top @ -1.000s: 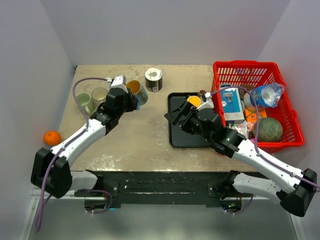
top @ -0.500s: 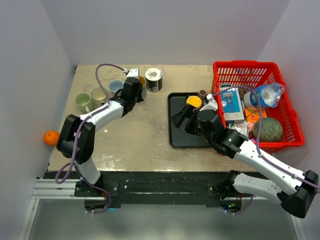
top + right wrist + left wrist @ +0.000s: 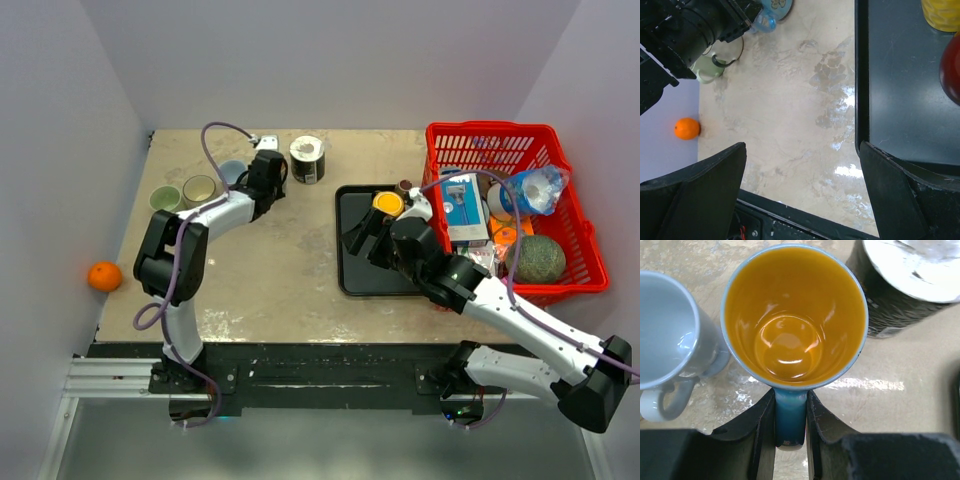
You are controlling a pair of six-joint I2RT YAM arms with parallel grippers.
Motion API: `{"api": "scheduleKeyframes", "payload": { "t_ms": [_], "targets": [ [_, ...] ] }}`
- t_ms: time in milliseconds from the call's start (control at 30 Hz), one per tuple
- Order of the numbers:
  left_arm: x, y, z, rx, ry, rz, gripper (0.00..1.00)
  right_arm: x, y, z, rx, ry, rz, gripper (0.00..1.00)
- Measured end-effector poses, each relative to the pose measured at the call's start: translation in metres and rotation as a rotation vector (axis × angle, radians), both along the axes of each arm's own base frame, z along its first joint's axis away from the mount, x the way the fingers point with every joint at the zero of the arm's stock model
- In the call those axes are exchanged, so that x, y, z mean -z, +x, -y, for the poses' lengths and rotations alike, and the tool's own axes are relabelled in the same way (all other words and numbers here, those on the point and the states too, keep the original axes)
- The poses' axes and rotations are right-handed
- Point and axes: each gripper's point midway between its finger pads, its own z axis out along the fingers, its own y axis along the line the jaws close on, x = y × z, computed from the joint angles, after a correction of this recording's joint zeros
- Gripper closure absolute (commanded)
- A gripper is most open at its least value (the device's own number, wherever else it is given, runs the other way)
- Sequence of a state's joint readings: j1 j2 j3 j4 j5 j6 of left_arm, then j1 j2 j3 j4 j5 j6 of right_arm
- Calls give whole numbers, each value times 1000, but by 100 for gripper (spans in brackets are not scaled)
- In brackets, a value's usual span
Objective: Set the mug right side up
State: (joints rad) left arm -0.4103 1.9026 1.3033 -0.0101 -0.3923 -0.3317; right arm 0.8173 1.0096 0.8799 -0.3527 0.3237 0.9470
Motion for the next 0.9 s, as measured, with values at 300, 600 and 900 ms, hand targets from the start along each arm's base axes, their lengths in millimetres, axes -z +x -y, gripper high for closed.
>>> {"api": "scheduleKeyframes", "payload": {
  "t_ms": [300, 600, 900],
  "targets": [
    [11, 9, -16, -59, -48, -10, 82, 6, 2, 0, 0, -17, -10, 1],
    [6, 17, -11, -74, -108, 30, 23, 13, 3, 2, 6, -39, -30, 1],
    [-16, 11, -10, -60, -148, 74, 1, 24, 0, 16, 36, -114, -71, 1]
  ]
}}
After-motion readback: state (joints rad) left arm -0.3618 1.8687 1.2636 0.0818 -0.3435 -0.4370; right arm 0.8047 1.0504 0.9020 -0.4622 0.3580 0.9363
